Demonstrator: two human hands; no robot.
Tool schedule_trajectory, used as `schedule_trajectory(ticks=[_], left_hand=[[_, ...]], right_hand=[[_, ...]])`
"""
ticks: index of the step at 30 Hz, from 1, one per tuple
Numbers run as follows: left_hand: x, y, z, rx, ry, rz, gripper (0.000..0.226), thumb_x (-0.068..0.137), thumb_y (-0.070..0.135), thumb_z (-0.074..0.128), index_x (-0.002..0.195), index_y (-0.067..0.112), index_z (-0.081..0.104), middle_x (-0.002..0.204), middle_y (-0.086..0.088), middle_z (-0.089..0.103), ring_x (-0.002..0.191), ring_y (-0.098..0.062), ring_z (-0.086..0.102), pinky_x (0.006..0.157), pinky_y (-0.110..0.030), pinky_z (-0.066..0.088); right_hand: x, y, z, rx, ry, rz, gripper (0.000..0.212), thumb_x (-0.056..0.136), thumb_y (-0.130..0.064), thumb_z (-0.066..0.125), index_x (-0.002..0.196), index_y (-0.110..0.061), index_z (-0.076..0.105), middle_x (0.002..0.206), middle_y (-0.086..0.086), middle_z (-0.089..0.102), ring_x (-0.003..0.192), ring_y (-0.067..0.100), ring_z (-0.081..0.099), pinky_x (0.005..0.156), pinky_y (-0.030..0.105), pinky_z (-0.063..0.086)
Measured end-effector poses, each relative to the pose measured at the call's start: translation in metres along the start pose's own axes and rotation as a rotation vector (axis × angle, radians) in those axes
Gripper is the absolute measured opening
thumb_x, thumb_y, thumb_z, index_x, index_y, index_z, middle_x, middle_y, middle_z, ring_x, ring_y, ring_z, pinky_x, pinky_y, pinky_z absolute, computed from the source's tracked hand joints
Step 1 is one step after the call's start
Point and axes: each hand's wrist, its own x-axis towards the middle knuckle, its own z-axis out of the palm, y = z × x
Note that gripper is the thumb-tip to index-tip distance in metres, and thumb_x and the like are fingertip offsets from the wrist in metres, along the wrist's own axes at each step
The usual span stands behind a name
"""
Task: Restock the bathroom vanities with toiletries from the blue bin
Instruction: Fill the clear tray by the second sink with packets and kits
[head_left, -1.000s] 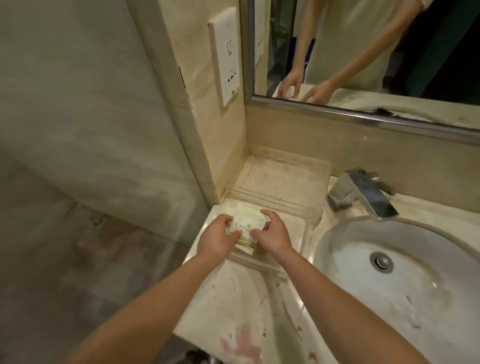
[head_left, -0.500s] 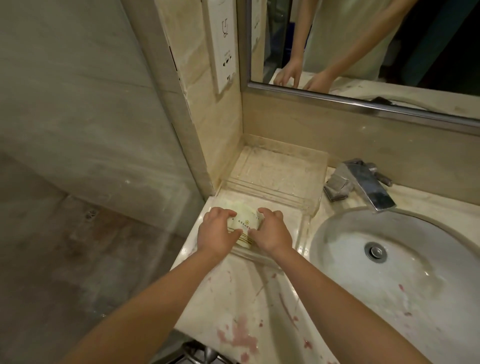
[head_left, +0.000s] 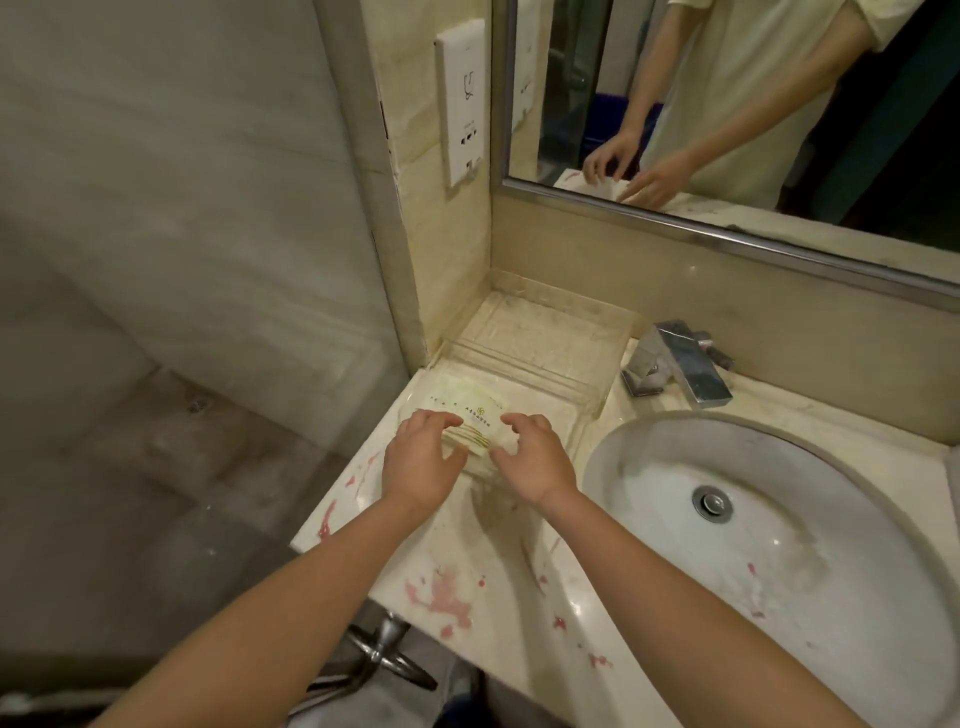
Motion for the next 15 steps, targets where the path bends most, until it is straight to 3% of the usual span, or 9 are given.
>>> schedule_trajectory(ticks=[5, 15], left_hand=[[-0.053, 0.013, -0.005, -0.084, 0.032, -0.042, 0.035, 0.086, 0.028, 0.067, 0.120, 0.024, 0.060, 0.116, 0.007, 0.061, 0.110, -0.012, 0.055, 0.093, -0.035, 0.048], [-0.188, 0.019, -0.002, -0.041, 0.088, -0.156, 0.044, 0.087, 0.037, 0.065, 0.128, 0.027, 0.054, 0.125, 0.008, 0.057, 0.113, -0.010, 0.055, 0.094, -0.033, 0.048]], right_hand=[[-0.050, 0.004, -0.011, -0.085, -0.041, -0.113, 0.051, 0.088, -0.027, 0.059, 0.137, -0.024, 0.049, 0.138, 0.000, 0.047, 0.128, 0.018, 0.046, 0.102, 0.034, 0.042], [-0.167, 0.023, -0.013, -0.292, -0.174, -0.336, 0.056, 0.088, -0.033, 0.058, 0.142, -0.025, 0.042, 0.145, -0.002, 0.044, 0.134, 0.020, 0.038, 0.103, 0.036, 0.040]])
